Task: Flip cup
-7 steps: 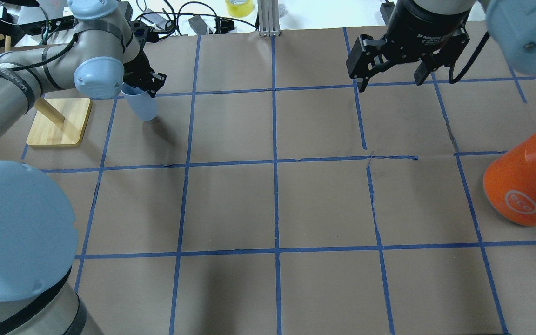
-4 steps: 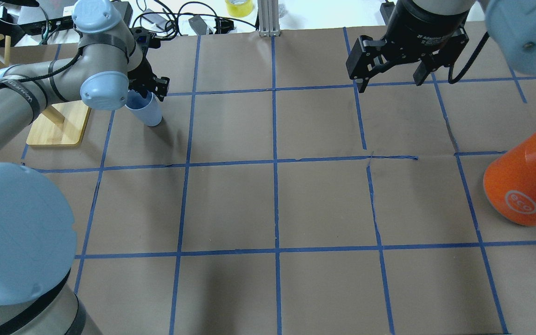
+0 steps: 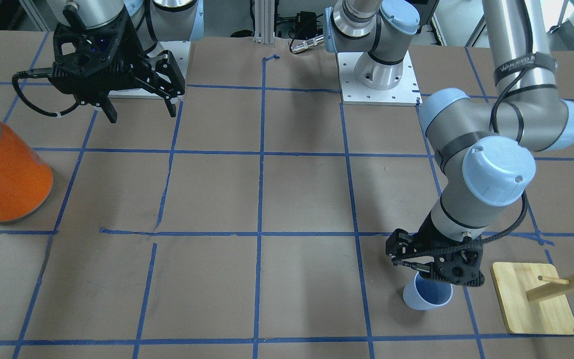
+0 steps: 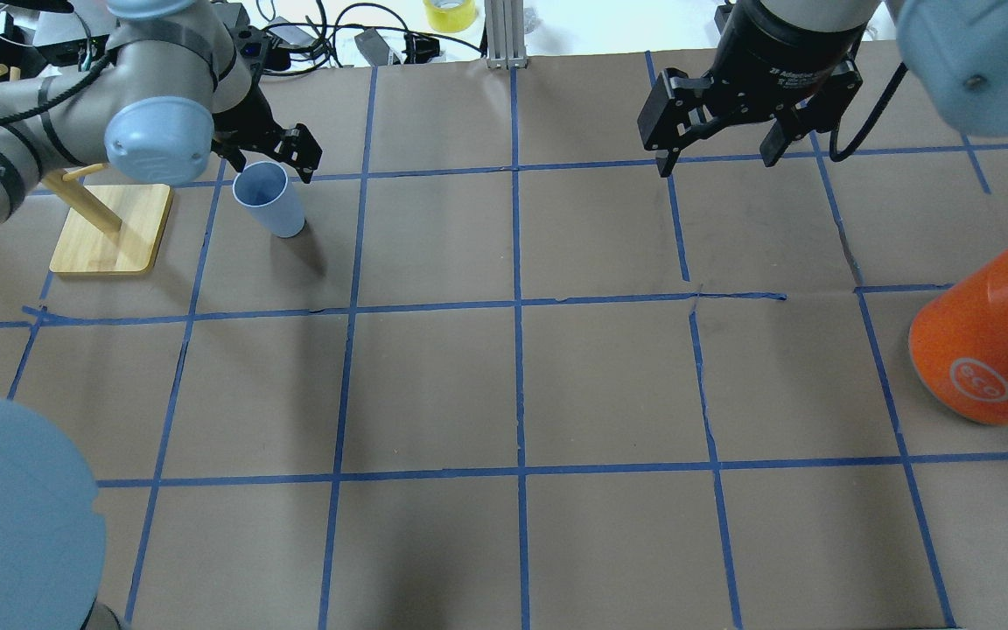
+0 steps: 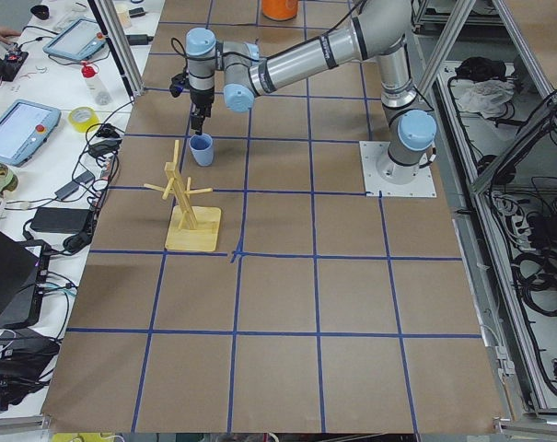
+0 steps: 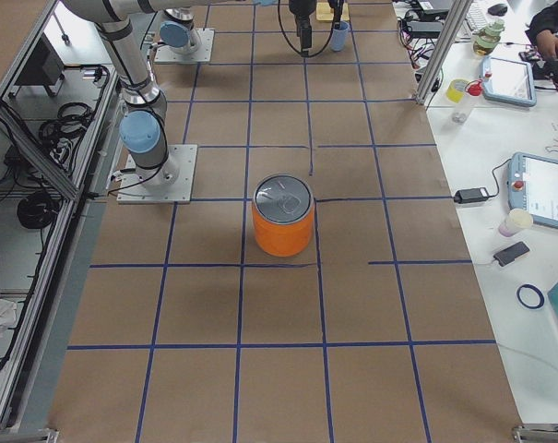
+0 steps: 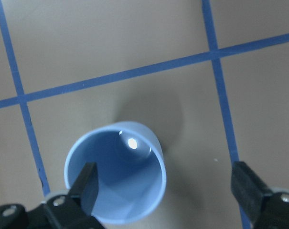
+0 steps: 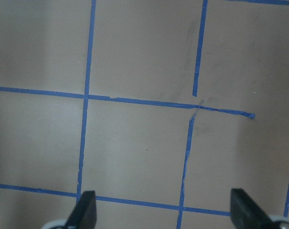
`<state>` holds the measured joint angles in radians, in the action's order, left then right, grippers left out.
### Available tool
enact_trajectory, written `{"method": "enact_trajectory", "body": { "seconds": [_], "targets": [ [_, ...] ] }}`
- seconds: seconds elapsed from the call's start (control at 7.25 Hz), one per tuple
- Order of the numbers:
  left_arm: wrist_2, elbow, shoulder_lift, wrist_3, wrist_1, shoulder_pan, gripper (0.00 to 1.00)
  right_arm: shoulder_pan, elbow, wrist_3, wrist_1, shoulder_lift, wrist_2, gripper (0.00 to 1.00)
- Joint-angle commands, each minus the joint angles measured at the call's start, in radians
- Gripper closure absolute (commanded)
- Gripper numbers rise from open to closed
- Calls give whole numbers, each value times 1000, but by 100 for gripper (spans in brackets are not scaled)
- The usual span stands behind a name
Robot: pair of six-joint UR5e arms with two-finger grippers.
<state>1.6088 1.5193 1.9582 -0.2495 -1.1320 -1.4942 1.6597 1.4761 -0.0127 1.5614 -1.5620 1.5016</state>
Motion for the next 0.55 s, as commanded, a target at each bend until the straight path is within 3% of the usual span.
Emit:
{"method": "enact_trajectory", "body": {
  "seconds": [0.0,0.41],
  "targets": [
    [11,-1,-163,178,-200,-61,0,0,-2,2,3,2,-9,0],
    [10,4,-353,251,-342,-138,0,-6,-26,7,-17,24,75,0]
  ]
}}
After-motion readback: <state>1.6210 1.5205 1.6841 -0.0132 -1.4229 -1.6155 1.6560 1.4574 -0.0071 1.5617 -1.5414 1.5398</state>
